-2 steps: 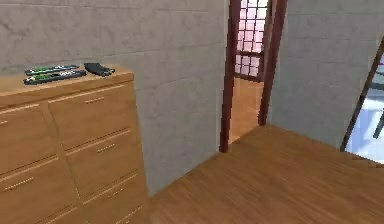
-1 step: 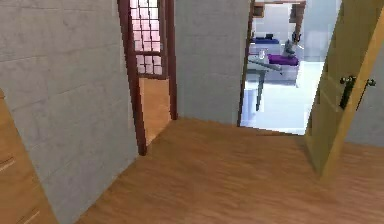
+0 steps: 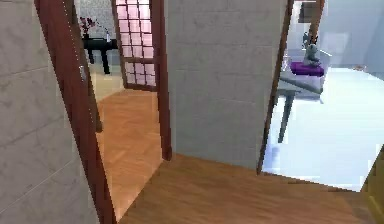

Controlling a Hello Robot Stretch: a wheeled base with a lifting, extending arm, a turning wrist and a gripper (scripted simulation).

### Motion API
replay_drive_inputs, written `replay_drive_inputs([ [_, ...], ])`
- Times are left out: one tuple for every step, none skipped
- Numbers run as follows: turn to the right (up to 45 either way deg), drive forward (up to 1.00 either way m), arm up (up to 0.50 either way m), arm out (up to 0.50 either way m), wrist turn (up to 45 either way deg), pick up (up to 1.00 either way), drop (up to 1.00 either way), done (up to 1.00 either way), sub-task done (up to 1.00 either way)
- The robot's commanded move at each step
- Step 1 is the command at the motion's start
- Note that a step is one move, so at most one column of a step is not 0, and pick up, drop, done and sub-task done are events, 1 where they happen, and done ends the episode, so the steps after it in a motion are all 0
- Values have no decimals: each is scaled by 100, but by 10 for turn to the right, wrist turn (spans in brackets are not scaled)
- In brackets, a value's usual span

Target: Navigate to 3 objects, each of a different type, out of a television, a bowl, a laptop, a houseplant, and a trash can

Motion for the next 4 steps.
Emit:
replay_drive_inputs([
  [0, 100, 0, 0, 0, 0, 0, 0, 0],
  [0, 35, 0, 0, 0, 0, 0, 0, 0],
  [-450, 0, 0, 0, 0, 0, 0, 0, 0],
  [-240, 0, 0, 0, 0, 0, 0, 0, 0],
])
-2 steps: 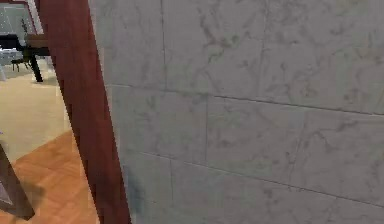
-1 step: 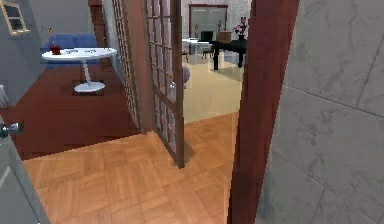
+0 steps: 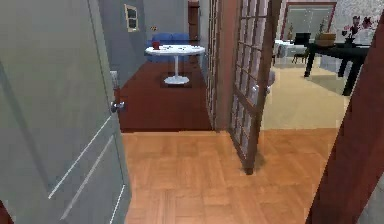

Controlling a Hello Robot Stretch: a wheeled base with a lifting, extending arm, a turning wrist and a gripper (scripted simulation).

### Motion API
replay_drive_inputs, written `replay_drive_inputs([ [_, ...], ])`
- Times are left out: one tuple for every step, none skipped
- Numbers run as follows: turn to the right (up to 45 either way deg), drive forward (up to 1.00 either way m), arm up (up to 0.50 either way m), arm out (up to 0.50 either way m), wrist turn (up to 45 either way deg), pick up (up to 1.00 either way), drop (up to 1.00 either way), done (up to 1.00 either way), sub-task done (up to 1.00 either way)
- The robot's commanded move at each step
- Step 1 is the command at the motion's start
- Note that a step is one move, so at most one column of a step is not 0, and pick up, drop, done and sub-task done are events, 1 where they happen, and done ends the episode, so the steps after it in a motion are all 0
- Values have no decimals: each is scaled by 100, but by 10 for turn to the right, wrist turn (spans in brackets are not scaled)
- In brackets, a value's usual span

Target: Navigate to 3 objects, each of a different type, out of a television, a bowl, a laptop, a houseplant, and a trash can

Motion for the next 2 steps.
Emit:
replay_drive_inputs([
  [0, 100, 0, 0, 0, 0, 0, 0, 0],
  [-60, 0, 0, 0, 0, 0, 0, 0, 0],
])
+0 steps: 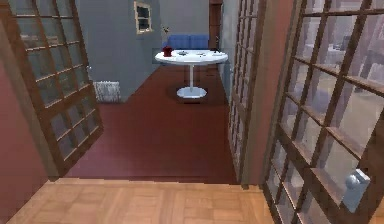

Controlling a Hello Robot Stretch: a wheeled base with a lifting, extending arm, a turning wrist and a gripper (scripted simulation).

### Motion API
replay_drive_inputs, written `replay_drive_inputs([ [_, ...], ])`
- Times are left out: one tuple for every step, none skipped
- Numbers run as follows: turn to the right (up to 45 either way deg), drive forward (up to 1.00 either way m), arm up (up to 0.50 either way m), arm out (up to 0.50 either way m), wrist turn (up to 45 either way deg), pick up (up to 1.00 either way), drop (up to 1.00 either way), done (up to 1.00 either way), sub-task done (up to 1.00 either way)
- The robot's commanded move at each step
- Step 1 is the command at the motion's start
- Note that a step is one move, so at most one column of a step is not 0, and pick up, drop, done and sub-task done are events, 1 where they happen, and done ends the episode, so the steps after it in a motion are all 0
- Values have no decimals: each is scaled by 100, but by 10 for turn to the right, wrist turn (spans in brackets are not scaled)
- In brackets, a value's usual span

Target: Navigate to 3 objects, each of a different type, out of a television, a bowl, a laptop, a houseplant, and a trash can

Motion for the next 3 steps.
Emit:
replay_drive_inputs([
  [0, 15, 0, 0, 0, 0, 0, 0, 0],
  [0, 30, 0, 0, 0, 0, 0, 0, 0],
  [-390, 0, 0, 0, 0, 0, 0, 0, 0],
])
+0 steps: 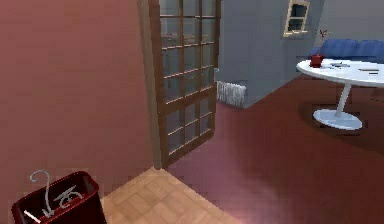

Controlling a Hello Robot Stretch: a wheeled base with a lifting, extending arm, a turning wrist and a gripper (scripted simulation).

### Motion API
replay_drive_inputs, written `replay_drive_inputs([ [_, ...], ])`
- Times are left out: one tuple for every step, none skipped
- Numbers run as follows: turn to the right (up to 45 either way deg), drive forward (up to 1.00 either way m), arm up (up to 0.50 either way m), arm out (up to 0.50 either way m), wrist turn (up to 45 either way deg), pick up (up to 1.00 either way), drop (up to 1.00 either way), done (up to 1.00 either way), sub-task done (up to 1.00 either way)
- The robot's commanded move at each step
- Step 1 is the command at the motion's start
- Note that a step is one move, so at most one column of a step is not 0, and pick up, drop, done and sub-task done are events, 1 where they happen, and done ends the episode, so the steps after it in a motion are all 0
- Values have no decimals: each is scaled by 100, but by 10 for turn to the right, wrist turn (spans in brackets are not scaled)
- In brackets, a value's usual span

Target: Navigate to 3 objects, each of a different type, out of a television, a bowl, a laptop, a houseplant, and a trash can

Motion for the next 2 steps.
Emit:
replay_drive_inputs([
  [0, 20, 0, 0, 0, 0, 0, 0, 0],
  [-450, 0, 0, 0, 0, 0, 0, 0, 0],
])
